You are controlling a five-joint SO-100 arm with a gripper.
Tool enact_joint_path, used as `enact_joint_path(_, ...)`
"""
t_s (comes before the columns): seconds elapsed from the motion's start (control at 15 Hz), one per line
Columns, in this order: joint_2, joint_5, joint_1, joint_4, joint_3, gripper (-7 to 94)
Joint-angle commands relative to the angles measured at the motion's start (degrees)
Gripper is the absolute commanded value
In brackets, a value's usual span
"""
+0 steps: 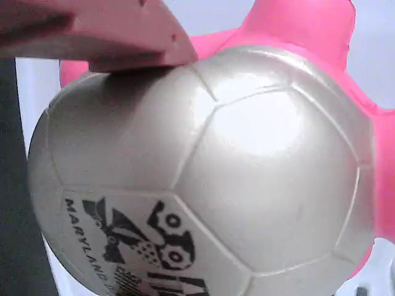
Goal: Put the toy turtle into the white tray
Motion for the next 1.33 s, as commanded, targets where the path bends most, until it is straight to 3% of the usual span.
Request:
enact_joint_path(0.0,2.02,0.26,-0.44,1.85,-3.69,35)
enact_joint_path(0.07,1.93,0.18,-0.44,2.37,-3.69,45)
enact_joint_path(0.2,1.93,0.18,-0.44,2.46,-3.43,54)
enact_joint_path(0.53,1.93,0.7,-1.58,2.55,-3.6,53)
enact_joint_path(0.6,2.29,0.7,-1.58,2.55,-3.78,46)
enact_joint_path(0.67,3.34,0.53,-1.49,2.37,-3.78,28)
enact_joint_path(0.73,4.92,0.44,-0.97,2.29,-4.31,0)
enact_joint_path(1.27,41.04,-5.1,11.25,-3.6,-3.78,0)
